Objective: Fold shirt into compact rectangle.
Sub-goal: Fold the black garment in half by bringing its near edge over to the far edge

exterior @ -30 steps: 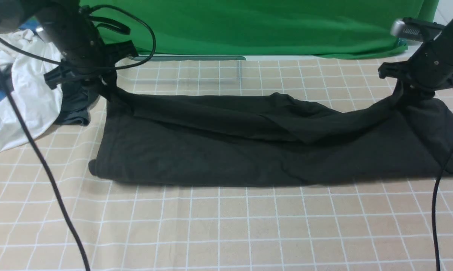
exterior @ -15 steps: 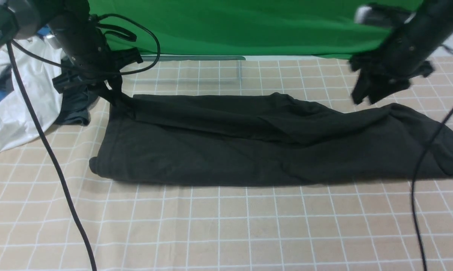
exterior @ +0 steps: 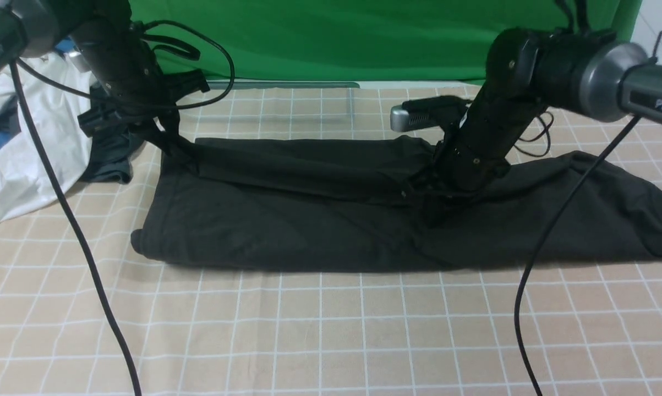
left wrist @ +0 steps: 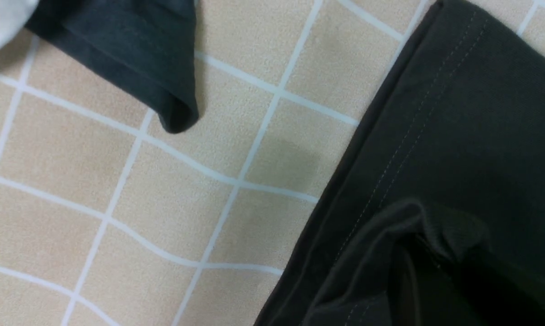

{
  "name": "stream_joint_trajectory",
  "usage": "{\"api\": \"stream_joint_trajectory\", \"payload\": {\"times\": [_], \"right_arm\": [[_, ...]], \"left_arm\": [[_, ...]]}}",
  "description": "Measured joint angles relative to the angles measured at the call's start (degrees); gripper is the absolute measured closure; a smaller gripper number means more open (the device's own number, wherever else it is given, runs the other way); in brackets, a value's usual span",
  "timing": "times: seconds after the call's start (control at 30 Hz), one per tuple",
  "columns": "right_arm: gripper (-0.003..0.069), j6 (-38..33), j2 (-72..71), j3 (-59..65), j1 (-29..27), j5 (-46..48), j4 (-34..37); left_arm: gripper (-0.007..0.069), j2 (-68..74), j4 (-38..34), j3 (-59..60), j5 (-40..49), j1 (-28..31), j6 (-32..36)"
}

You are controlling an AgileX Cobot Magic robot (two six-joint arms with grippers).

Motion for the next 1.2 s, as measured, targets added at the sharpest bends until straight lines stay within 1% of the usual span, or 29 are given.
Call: {"api": "stream_joint_trajectory", "payload": {"times": [0.13,0.27,0.3,0.37,0.43,0.5,0.6,0.63,0.67,0.7,0.8,1.0,1.1,1.17,1.2], "right_arm": [[0.0621,2.4,1.6,0.0,0.0,-5.3,-2.1],[0.0621,3.9,2.1,-0.2,0.1,-19.2,-4.4],[0.0621,4.0,2.2,-0.2,0.1,-19.8,-4.4],[0.0621,4.3,2.3,-1.3,0.0,-25.4,-5.7],[0.0621,4.4,2.3,-2.6,-0.1,-27.6,-6.2],[0.0621,4.4,2.3,-4.2,-0.5,-27.2,-6.3],[0.0621,4.0,2.3,-7.8,-0.9,-17.6,-6.5],[0.0621,3.9,2.3,-8.0,-0.9,-17.6,-6.5],[0.0622,3.3,2.3,-9.2,-0.9,-11.8,-6.5],[0.0622,3.1,2.2,-9.4,-0.9,-9.1,-6.5],[0.0622,2.9,2.3,-9.7,-0.4,-4.0,-6.5],[0.0622,1.6,3.6,-9.7,0.6,-3.3,-5.8],[0.0622,1.1,3.8,-9.7,1.2,-3.2,-5.6],[0.0622,0.0,3.8,-9.7,1.9,-3.2,-5.6],[0.0622,-0.4,3.8,-9.7,2.0,-3.2,-5.6]], "left_arm": [[0.0594,0.0,-0.1,0.0,0.0,0.0,0.0],[0.0594,0.0,-0.2,0.0,0.0,0.0,0.1],[0.0594,0.0,-0.2,0.0,0.0,0.0,0.1],[0.0594,0.0,-0.4,0.0,0.0,0.0,0.1],[0.0594,0.0,-0.4,0.0,0.0,0.0,0.0],[0.0594,0.0,-0.4,0.0,0.0,0.0,0.0],[0.0594,0.1,-0.5,0.0,-0.3,0.0,-0.2],[0.0594,0.1,-0.5,0.0,-0.4,0.0,-0.2],[0.0594,0.1,-0.6,0.0,-0.9,0.0,-0.2],[0.0594,0.1,-0.7,0.0,-1.1,0.0,-0.2],[0.0594,0.1,-0.7,0.0,-1.6,0.0,-0.3],[0.0592,0.1,-0.2,0.0,-2.2,0.0,-1.1],[0.0575,0.1,1.2,0.0,-2.6,0.0,-1.3],[0.0506,0.1,3.9,0.0,-3.9,0.0,-2.2],[0.0485,0.1,5.0,0.0,-4.4,0.0,-2.6]]}}
